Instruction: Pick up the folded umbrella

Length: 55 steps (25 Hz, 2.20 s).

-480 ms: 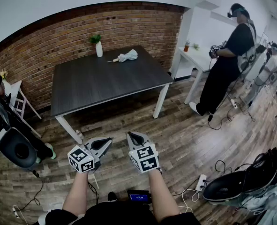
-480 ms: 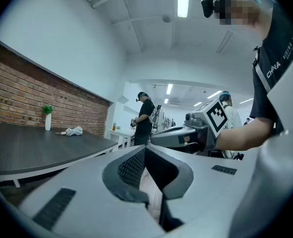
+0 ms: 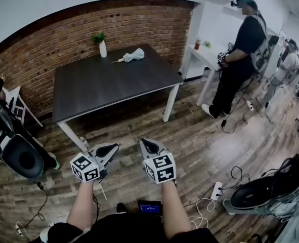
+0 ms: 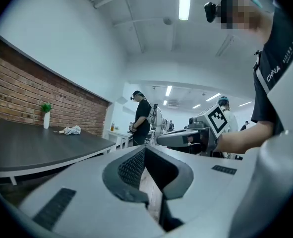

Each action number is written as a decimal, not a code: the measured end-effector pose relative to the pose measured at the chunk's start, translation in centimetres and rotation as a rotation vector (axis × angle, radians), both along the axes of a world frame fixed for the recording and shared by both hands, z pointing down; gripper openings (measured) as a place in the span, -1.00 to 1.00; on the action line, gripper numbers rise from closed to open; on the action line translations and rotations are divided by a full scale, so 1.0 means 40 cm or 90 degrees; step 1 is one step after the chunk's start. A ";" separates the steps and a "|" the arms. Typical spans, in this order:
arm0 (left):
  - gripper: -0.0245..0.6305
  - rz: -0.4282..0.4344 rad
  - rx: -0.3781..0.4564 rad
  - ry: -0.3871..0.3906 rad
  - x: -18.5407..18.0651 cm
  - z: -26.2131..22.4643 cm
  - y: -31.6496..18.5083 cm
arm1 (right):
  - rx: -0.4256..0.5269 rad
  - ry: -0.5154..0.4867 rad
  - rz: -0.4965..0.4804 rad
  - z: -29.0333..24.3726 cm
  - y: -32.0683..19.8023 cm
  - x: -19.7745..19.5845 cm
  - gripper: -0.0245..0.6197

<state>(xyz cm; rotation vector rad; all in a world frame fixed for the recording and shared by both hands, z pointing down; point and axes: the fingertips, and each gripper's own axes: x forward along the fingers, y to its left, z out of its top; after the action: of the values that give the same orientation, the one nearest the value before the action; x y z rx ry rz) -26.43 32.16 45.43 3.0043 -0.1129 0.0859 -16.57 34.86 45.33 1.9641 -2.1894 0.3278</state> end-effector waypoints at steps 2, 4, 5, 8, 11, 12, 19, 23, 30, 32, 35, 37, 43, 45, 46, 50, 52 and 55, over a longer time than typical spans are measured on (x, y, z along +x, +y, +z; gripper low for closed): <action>-0.92 0.003 0.000 -0.001 0.000 0.006 0.005 | 0.000 -0.005 -0.001 0.007 0.005 -0.004 -0.90; -0.92 0.006 0.002 -0.005 0.003 0.011 0.009 | 0.000 -0.007 -0.001 0.010 0.005 -0.005 -0.90; -0.92 0.006 0.004 -0.006 0.004 0.012 0.009 | 0.000 -0.008 -0.001 0.010 0.004 -0.004 -0.90; -0.92 0.003 0.007 -0.006 0.008 0.006 0.002 | 0.005 -0.012 -0.004 0.001 -0.006 -0.002 -0.90; -0.92 0.000 0.009 -0.008 0.006 0.001 -0.011 | 0.008 -0.014 -0.012 -0.007 -0.022 -0.010 -0.90; -0.92 -0.001 0.009 -0.008 0.005 0.001 -0.013 | 0.008 -0.014 -0.014 -0.008 -0.025 -0.013 -0.90; -0.92 -0.003 0.011 -0.012 0.000 0.008 -0.007 | 0.009 -0.016 -0.025 -0.003 -0.022 -0.028 -0.90; -0.92 -0.003 0.008 -0.011 -0.001 0.011 -0.004 | 0.010 -0.021 -0.023 -0.002 -0.020 -0.028 -0.90; -0.92 -0.003 0.003 -0.008 0.022 0.008 0.010 | 0.011 -0.022 -0.027 -0.006 -0.009 -0.009 -0.90; -0.92 -0.005 0.001 -0.009 0.022 0.012 0.012 | 0.010 -0.024 -0.029 -0.001 -0.007 -0.008 -0.90; -0.92 -0.009 -0.005 -0.007 0.028 0.013 0.009 | 0.008 -0.026 -0.031 0.002 -0.007 -0.001 -0.90; -0.92 -0.011 -0.008 -0.007 0.040 0.012 0.008 | 0.006 -0.026 -0.032 0.004 -0.007 0.013 -0.90; -0.92 -0.014 -0.008 -0.011 0.084 0.020 0.020 | 0.004 -0.023 -0.038 0.016 0.003 0.055 -0.90; -0.92 -0.018 -0.009 -0.011 0.101 0.020 0.030 | 0.002 -0.020 -0.042 0.020 0.015 0.074 -0.90; -0.92 -0.020 -0.009 -0.011 0.109 0.020 0.036 | 0.001 -0.020 -0.044 0.022 0.022 0.085 -0.90; -0.92 -0.030 -0.012 -0.017 0.129 0.035 0.051 | -0.003 -0.026 -0.048 0.041 0.035 0.121 -0.90; -0.92 -0.034 -0.018 -0.024 0.136 0.052 0.051 | -0.007 -0.032 -0.049 0.054 0.034 0.135 -0.90; -0.92 -0.040 -0.027 -0.034 0.149 0.066 0.029 | -0.012 -0.044 -0.047 0.065 0.015 0.156 -0.90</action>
<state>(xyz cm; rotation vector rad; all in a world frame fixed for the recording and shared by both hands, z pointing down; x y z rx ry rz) -20.47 33.31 48.08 2.9535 -0.2075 0.1590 -10.33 35.46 47.92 1.8833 -2.2856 0.4092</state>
